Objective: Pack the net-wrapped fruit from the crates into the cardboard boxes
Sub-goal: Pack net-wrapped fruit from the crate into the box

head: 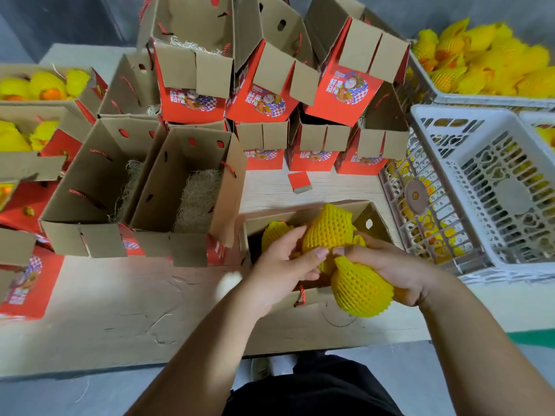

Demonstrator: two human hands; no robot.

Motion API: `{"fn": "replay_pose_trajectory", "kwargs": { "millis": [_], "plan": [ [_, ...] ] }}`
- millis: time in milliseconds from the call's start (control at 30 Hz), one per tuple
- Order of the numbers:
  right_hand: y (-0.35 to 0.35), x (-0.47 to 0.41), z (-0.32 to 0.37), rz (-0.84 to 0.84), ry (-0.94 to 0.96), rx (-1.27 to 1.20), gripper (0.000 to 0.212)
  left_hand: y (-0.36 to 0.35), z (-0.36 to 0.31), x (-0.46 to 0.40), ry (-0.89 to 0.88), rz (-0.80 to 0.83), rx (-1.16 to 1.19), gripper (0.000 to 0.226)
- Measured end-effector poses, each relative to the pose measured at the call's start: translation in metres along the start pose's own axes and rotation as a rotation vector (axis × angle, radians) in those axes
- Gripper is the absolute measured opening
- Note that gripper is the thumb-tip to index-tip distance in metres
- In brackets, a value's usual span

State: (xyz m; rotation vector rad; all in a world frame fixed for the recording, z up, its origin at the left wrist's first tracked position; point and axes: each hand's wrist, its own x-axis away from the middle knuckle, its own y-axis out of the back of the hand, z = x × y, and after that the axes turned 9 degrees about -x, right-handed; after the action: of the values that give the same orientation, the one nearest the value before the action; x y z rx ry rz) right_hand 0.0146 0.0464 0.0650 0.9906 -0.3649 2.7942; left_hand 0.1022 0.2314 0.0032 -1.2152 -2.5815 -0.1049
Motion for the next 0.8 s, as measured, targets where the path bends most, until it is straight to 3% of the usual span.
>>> {"fn": "replay_pose_trajectory", "kwargs": {
  "millis": [67,167,267,400,467,633,800],
  "plan": [
    [-0.003,0.001,-0.003,0.005,-0.029,-0.081,0.04,-0.011,-0.007,0.006,0.046,-0.112,-0.024,0.039],
    [-0.009,-0.001,-0.007,-0.015,-0.051,-0.143,0.039,-0.022,-0.01,0.008,0.089,-0.212,-0.052,0.054],
    [-0.012,-0.004,-0.009,-0.034,-0.037,-0.161,0.049,-0.017,-0.008,0.007,0.095,-0.159,-0.013,0.048],
    [-0.008,-0.004,-0.011,-0.065,-0.044,-0.29,0.066,-0.007,0.006,0.005,-0.081,-0.047,0.032,0.03],
    [-0.008,-0.003,-0.012,-0.063,-0.057,-0.339,0.065,-0.008,0.01,0.002,-0.189,-0.146,-0.021,0.031],
    [-0.011,-0.009,-0.02,-0.055,-0.036,-0.438,0.051,-0.013,0.016,-0.004,-0.253,-0.469,-0.112,0.023],
    [-0.015,-0.012,-0.028,-0.074,-0.035,-0.461,0.038,-0.016,0.017,-0.003,-0.311,-0.5,-0.133,0.023]
  ]
}}
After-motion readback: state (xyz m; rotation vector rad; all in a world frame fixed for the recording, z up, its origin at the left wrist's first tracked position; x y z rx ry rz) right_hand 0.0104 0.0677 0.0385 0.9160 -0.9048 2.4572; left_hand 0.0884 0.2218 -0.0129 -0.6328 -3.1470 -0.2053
